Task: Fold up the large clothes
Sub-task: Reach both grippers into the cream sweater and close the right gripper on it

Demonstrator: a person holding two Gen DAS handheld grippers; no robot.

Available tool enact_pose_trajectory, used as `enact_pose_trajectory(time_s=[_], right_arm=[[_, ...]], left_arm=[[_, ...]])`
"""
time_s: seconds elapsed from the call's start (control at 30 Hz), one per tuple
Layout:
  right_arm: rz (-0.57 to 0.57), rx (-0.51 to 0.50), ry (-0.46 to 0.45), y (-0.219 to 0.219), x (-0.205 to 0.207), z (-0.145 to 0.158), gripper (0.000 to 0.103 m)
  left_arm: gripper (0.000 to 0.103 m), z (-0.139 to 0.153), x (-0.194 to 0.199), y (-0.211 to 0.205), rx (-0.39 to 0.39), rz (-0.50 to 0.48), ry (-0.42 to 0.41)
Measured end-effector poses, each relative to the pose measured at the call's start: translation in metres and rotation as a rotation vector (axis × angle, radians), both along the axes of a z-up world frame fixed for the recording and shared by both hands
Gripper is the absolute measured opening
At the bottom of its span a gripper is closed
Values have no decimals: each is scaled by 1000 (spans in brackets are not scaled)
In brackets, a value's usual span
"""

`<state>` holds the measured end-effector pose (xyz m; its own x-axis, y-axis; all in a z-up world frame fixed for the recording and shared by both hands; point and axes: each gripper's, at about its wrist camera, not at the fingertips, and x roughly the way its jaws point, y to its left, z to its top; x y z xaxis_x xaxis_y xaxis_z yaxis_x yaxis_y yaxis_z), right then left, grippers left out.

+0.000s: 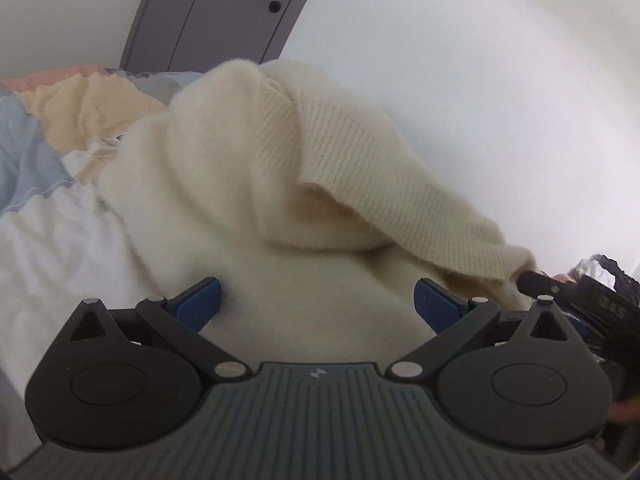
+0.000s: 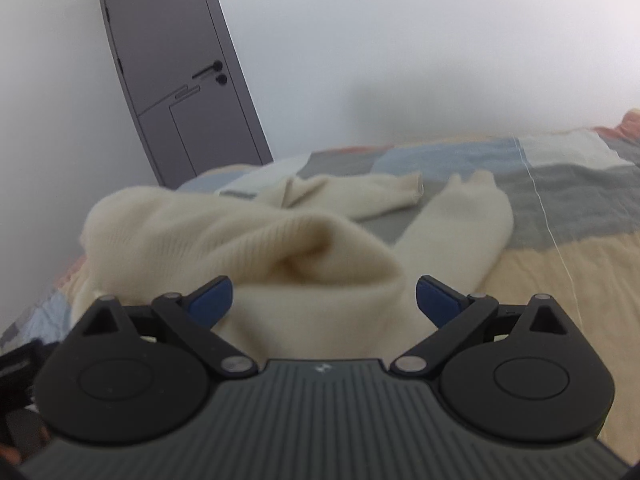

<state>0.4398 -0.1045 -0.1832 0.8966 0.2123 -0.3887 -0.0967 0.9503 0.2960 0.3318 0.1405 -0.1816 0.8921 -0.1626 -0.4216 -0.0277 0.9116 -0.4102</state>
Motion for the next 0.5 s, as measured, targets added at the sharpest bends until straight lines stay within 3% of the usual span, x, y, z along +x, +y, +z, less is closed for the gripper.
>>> enact_pose_trajectory(time_s=[0.07,0.13,0.2,0.3,0.33,0.37,0.43,0.5], right_arm=[[18,25,-30,2,10,-6,98],[53,25,-47,10,17,-13,95],[98,-13,-41,20,23,-20,77],[136,15,-58,21,24,-22,47],[149,10,-65,23,22,-20,32],[156,-1,-75,25,20,-17,23],[164,-7,-88,27,14,-12,16],[164,28,-83,23,9,-10,12]], left_arm=[[101,-7,5,4,-39,8,-8],[93,-14,10,9,-61,21,3],[88,-18,13,13,-78,26,12],[83,-22,16,16,-87,24,13],[75,-24,17,17,-95,25,19],[69,-26,19,20,-112,34,29],[53,-26,17,26,-146,37,36],[30,-24,14,29,-162,28,21]])
